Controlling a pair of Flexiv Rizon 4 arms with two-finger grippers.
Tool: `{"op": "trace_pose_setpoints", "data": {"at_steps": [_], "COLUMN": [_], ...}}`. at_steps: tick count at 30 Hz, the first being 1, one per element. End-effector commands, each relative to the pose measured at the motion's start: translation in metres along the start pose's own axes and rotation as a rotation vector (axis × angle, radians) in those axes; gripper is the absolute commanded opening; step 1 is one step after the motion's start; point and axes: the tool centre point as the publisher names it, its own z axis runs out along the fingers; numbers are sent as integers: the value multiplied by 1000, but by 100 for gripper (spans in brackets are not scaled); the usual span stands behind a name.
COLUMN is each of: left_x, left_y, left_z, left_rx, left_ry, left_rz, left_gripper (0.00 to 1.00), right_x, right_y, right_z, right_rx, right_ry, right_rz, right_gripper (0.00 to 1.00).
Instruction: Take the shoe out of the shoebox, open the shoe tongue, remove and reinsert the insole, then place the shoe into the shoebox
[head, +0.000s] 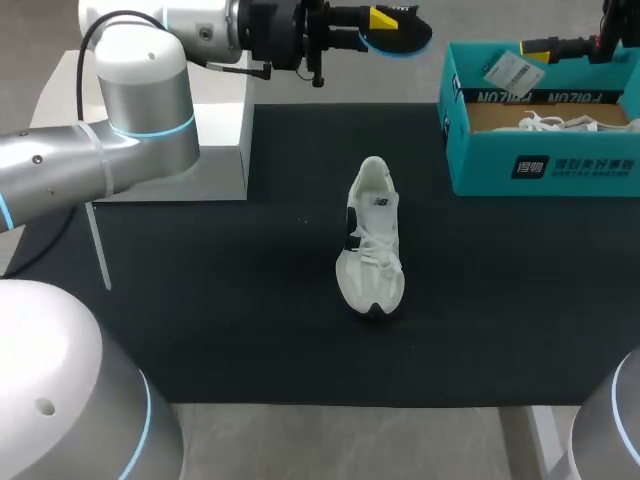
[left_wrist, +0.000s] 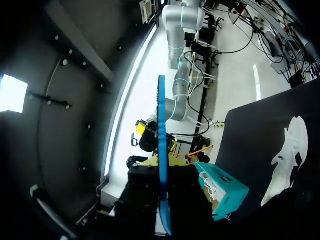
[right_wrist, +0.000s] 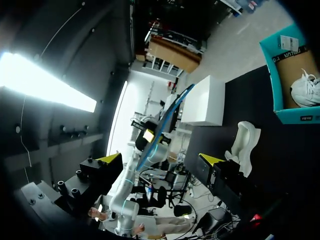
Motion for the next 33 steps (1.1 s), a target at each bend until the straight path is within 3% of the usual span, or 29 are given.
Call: {"op": "trace_pose_setpoints", "data": {"at_steps": [1, 9, 11, 12, 14, 18, 33], "left_x": [-3, -3, -8, -11, -18, -21, -21], "left_y": [6, 6, 2, -1, -8, -17, -17], "left_z": [-4, -4, -3, -4, -6, -15, -15], "left_rx": [87, 87, 42, -31, 15, 17, 17], "left_ry": [33, 33, 15, 84, 30, 100, 100], "left_rz": [-196, -196, -511, -671, -871, -1060, -1060], "left_gripper": [0, 0, 0, 0, 0, 0, 0], "right_x": [0, 0, 0, 0, 0, 0, 0], "right_y": [0, 0, 0, 0, 0, 0, 0], "right_z": [1, 1, 1, 1, 1, 1, 1], "right_rx": [-2, -2, -2, -2, -2, -2, -2], "right_ry": [-2, -2, -2, -2, -2, -2, -2], "right_rz": [1, 1, 1, 1, 1, 1, 1], "right_gripper": [100, 100, 100, 100, 100, 100, 100]}}
